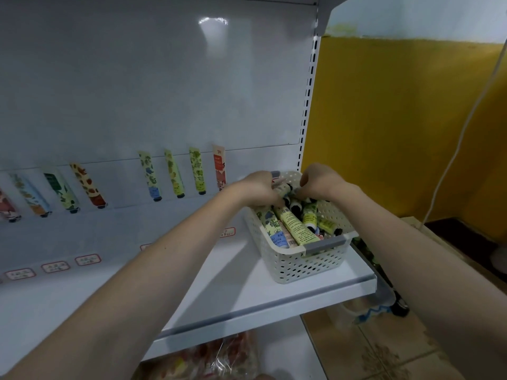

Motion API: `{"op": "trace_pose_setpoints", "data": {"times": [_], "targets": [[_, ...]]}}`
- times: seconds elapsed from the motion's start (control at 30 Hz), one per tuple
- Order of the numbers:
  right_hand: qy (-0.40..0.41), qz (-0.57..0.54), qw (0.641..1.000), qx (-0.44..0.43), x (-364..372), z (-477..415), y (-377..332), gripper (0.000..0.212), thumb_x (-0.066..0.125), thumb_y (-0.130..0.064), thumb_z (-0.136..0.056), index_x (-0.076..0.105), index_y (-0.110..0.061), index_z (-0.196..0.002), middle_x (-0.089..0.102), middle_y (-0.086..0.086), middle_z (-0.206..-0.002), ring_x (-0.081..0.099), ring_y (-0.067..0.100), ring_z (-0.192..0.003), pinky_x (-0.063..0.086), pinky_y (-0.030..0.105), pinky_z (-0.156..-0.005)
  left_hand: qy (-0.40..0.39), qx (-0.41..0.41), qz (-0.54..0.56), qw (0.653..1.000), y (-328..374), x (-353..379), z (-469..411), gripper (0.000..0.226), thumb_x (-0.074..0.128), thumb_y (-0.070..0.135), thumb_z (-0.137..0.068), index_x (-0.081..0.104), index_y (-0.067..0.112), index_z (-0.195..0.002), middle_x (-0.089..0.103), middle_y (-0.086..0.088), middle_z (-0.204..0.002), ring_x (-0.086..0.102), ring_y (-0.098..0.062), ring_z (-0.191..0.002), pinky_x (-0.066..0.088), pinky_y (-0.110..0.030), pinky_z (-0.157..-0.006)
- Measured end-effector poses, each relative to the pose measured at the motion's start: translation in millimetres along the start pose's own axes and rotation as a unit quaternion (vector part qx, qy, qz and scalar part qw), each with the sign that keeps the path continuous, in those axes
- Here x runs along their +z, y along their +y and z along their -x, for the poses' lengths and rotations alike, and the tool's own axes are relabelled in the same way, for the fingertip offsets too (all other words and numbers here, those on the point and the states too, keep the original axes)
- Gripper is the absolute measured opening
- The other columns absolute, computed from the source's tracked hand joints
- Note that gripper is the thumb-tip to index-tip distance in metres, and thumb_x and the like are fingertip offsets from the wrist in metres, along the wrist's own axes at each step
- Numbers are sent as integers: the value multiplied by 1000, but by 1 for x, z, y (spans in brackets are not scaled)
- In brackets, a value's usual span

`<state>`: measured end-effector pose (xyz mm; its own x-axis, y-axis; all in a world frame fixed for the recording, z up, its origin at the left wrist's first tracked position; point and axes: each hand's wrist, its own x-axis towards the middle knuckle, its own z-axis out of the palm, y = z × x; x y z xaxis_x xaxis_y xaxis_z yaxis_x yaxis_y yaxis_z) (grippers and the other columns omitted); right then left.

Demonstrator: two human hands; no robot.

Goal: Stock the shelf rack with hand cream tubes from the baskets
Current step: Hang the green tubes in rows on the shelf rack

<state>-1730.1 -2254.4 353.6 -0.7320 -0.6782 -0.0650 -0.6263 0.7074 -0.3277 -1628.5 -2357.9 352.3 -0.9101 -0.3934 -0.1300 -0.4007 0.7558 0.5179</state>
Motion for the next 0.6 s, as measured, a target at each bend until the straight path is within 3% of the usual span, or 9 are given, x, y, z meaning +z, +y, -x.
{"op": "trace_pose_setpoints", "data": {"times": [0.1, 0.2, 0.3, 0.37, 0.47, 0.6], "targets": [[30, 1, 1000, 1, -6, 11, 5, 32, 66, -24, -83, 63, 1, -102, 66, 12, -93, 58, 22, -77, 50, 31, -66, 15, 11, -20, 1000, 7, 7, 1, 86, 72, 46, -75, 31, 15, -145, 51, -4, -135, 54, -20, -113, 43, -25, -82], [61, -5, 998, -2, -12, 22, 11, 27, 64, -19, -82, 64, 0, -101, 65, 12, -89, 58, 22, -72, 43, 26, -53, 27, -13, -123, 992, 15, 18, 5, 77, 63, 67, -71, 53, 12, -124, 63, -4, -111, 60, -19, -97, 48, -28, -77], [80, -30, 996, -3, -18, 35, 15, 25, 64, -15, -83, 63, 1, -102, 66, 16, -96, 63, 29, -87, 50, 32, -63, 23, -37, -209, 977, 24, 25, 9, 73, 53, 76, -71, 61, 11, -104, 60, -3, -91, 61, -20, -95, 48, -29, -76], [87, -46, 995, -1, -20, 44, 16, 27, 64, -14, -83, 63, 4, -104, 66, 19, -102, 63, 31, -92, 53, 38, -74, 10, -56, -244, 968, 31, 25, 11, 73, 50, 75, -74, 61, 12, -107, 61, -4, -93, 62, -21, -96, 49, -29, -80], [96, -73, 993, 0, -22, 59, 19, 27, 64, -15, -83, 61, 1, -105, 63, 14, -99, 60, 27, -89, 49, 33, -70, -21, -71, -246, 966, 43, 21, 13, 59, 55, 59, -83, 58, 10, -116, 57, -4, -94, 60, -22, -96, 51, -31, -83], [115, -139, 984, 5, -20, 76, 26, 23, 64, -14, -85, 59, -1, -102, 61, 14, -96, 61, 30, -93, 53, 38, -78, -34, -81, -212, 973, 53, 17, 20, 43, 56, 37, -89, 55, 8, -120, 56, -7, -93, 57, -22, -85, 51, -30, -78]]}}
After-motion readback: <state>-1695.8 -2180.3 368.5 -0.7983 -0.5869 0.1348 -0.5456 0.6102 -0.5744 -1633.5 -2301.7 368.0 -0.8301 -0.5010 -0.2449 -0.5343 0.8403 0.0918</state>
